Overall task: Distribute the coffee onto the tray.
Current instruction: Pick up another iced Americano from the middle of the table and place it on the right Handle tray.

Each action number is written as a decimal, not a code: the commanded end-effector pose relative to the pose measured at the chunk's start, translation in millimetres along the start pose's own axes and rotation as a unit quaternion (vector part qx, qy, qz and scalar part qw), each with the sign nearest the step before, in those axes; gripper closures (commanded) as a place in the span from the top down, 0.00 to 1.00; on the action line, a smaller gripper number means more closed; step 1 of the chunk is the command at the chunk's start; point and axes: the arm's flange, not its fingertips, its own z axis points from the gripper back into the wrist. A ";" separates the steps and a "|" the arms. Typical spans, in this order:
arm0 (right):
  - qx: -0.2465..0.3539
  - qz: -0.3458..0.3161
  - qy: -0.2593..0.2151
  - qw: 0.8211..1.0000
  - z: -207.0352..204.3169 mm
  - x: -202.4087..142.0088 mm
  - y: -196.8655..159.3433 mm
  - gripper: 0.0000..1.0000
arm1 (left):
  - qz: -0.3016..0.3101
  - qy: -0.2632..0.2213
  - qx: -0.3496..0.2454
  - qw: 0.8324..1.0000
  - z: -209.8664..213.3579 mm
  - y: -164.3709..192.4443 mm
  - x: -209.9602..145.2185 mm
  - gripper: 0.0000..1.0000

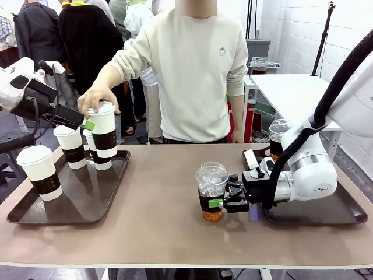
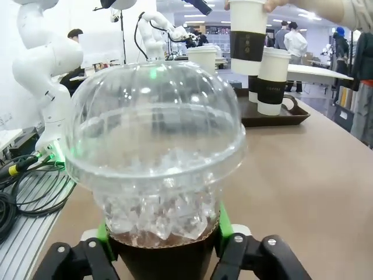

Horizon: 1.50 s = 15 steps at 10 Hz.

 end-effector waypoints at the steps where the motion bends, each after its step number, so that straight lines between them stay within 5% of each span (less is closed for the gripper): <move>1: -0.014 0.003 -0.015 1.000 -3.7 1.0 -3.6 0.64 | 0.003 -0.002 -0.007 1.000 -0.5 1.7 -0.5 1.00; 5: -0.011 0.008 -0.024 1.000 2.3 6.4 1.1 0.64 | 0.003 -0.002 -0.007 1.000 -0.5 1.7 -0.5 1.00; 15: -0.120 -0.009 -0.042 0.992 166.2 84.6 40.7 0.64 | 0.003 -0.002 -0.007 1.000 -0.5 1.7 -0.5 1.00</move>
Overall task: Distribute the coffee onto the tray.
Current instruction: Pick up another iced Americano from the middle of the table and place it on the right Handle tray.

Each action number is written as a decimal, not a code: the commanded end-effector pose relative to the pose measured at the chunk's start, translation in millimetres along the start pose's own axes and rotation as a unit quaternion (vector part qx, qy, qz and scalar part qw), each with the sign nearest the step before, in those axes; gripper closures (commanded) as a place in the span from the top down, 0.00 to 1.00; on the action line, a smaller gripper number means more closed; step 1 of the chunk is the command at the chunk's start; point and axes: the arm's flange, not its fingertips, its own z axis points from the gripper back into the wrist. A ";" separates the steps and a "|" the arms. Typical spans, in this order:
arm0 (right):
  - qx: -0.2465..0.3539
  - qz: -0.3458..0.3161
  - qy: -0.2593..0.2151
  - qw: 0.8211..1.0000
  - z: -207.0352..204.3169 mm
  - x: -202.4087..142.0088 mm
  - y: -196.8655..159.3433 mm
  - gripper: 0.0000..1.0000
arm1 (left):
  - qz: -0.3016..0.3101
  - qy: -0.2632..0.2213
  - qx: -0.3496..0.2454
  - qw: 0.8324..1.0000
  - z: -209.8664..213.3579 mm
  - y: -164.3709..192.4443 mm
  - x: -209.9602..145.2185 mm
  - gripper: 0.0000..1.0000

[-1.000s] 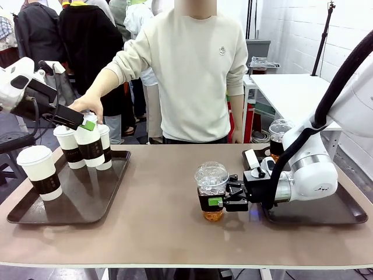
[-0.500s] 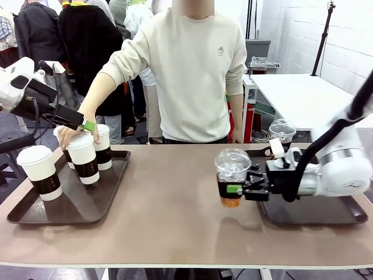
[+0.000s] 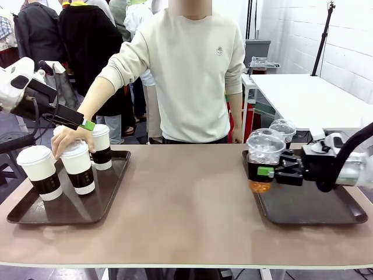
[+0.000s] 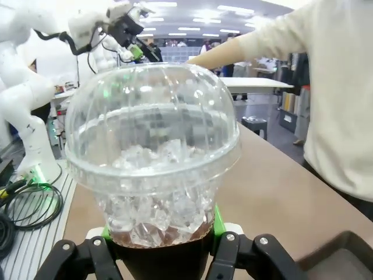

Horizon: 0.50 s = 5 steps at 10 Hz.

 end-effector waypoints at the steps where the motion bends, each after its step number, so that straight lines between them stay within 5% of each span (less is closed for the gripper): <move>1: -0.007 -0.023 -0.013 1.000 24.1 8.1 -11.9 0.64 | 0.003 -0.002 -0.008 1.000 -0.6 1.8 -0.5 1.00; 5: -0.025 -0.019 -0.003 0.999 61.4 -11.7 -47.5 0.64 | 0.003 -0.002 -0.008 1.000 -0.6 1.8 -0.5 1.00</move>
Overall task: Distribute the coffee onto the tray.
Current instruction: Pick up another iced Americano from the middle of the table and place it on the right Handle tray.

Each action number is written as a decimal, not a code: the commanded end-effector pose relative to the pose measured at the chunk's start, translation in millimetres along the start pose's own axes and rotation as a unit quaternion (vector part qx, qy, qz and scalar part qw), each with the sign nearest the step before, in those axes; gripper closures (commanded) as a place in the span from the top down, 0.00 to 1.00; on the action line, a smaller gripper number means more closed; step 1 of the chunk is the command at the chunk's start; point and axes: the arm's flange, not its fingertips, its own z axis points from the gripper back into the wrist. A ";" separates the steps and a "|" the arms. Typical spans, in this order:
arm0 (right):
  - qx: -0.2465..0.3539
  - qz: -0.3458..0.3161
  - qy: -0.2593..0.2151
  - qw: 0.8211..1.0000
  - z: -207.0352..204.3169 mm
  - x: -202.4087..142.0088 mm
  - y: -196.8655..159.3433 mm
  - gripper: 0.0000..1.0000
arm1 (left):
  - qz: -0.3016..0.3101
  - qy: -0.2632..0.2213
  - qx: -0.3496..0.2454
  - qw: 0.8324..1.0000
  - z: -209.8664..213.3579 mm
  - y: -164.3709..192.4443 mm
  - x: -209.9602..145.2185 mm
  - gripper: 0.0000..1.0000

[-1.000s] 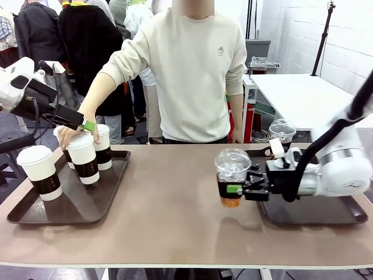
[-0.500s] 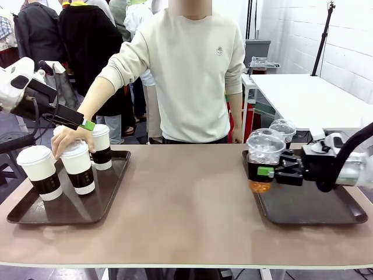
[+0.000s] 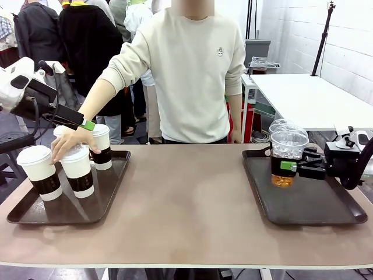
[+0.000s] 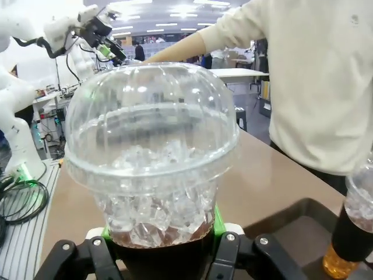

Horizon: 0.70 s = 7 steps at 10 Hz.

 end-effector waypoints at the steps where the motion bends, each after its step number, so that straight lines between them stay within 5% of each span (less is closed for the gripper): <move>1: 0.018 0.006 -0.003 1.000 6.1 -7.2 -20.1 0.64 | 0.003 -0.002 -0.008 1.000 -0.6 1.8 -0.5 1.00; 7: 0.023 0.065 0.013 0.998 8.7 -46.3 -50.7 0.64 | 0.003 -0.002 -0.008 1.000 -0.6 1.8 -0.5 1.00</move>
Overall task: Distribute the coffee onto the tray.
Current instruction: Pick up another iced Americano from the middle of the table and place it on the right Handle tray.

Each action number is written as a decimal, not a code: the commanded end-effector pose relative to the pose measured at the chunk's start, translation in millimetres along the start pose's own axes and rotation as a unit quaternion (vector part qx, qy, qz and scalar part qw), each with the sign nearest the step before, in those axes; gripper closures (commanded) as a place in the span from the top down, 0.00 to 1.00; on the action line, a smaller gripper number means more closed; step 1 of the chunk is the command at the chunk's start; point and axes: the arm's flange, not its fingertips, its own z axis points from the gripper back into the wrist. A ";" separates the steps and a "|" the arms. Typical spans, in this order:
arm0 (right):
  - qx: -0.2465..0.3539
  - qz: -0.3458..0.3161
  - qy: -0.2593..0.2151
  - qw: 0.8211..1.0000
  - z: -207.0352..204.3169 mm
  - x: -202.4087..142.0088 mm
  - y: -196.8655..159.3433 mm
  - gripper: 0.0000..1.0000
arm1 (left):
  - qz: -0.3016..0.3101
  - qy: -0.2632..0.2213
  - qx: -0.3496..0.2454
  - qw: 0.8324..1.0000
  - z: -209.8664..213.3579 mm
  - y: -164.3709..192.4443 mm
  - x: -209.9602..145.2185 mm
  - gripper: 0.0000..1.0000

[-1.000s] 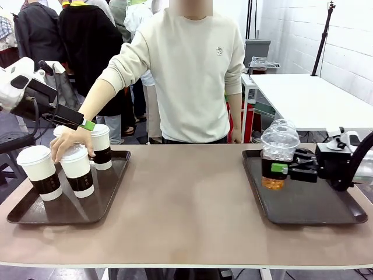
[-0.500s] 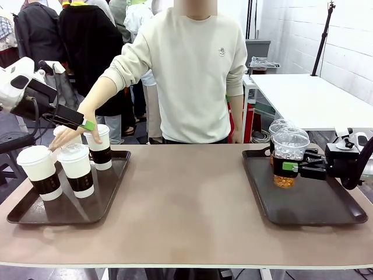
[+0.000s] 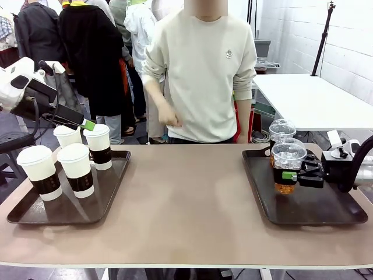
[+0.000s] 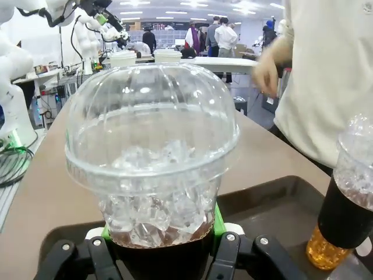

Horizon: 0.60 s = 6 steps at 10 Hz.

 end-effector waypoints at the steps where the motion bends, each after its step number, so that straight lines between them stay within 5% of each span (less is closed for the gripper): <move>1: 0.003 0.025 -0.010 1.000 0.8 -6.0 -5.6 0.64 | 0.003 -0.003 -0.008 1.000 -0.5 1.7 -0.5 1.00; 6: -0.003 0.020 -0.033 0.999 1.4 -18.7 -14.3 0.64 | 0.003 -0.003 -0.008 1.000 -0.5 1.7 -0.5 1.00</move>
